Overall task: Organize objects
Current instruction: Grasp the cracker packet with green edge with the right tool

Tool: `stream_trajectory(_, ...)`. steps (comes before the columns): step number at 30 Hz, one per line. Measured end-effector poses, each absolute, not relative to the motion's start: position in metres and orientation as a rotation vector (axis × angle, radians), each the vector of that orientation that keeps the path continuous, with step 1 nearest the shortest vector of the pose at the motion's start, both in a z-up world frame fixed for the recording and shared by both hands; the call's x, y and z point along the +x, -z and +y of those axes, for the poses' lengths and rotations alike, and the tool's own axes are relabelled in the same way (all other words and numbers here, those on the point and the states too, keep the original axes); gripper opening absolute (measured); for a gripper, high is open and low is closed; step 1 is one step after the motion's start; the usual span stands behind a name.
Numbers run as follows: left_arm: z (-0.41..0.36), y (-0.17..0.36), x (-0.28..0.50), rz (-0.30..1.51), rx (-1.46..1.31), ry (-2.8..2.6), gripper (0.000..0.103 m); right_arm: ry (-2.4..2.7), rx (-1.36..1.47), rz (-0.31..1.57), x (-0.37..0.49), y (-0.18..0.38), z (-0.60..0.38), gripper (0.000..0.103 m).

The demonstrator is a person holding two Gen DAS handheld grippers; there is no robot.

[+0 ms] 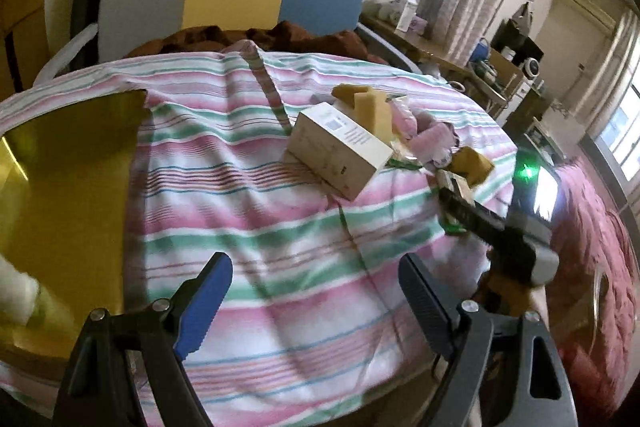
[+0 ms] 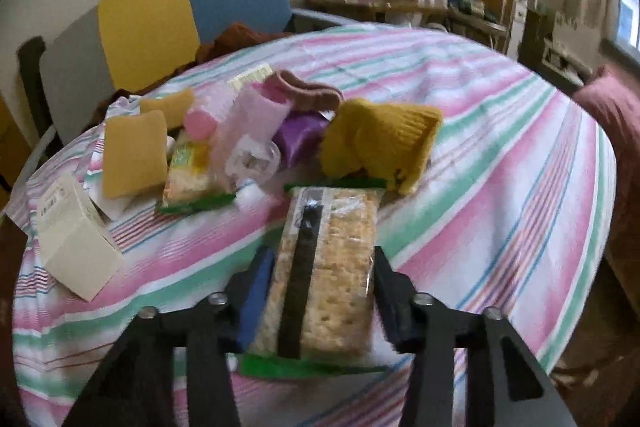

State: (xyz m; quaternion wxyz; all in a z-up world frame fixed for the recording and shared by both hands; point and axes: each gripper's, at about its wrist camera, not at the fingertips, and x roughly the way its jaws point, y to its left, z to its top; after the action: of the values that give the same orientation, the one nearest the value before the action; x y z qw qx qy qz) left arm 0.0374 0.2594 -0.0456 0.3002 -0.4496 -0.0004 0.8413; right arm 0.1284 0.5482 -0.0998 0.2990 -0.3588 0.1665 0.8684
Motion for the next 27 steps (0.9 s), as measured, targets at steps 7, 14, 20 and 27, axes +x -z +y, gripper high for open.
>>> stream_trajectory(7, 0.309, 0.060, 0.004, -0.060, -1.281, -2.219, 0.088, -2.375, -0.874, 0.366, 0.127, 0.110, 0.546, 0.047)
stream_trajectory(14, 0.366, 0.059, -0.030, -0.089, -1.315, -2.275, 0.093, -2.386, -0.857, 0.356, 0.126, 0.113, 0.543, 0.048)
stream_trajectory(20, 0.410, 0.069, -0.050, 0.094, -1.326, -2.312, 0.094, -2.398, -0.840, 0.369, 0.128, 0.115, 0.547, 0.048)
stream_trajectory(27, 0.394, 0.090, -0.060, 0.221, -1.359, -2.332, 0.094, -2.405, -0.831, 0.375, 0.129, 0.117, 0.549, 0.048)
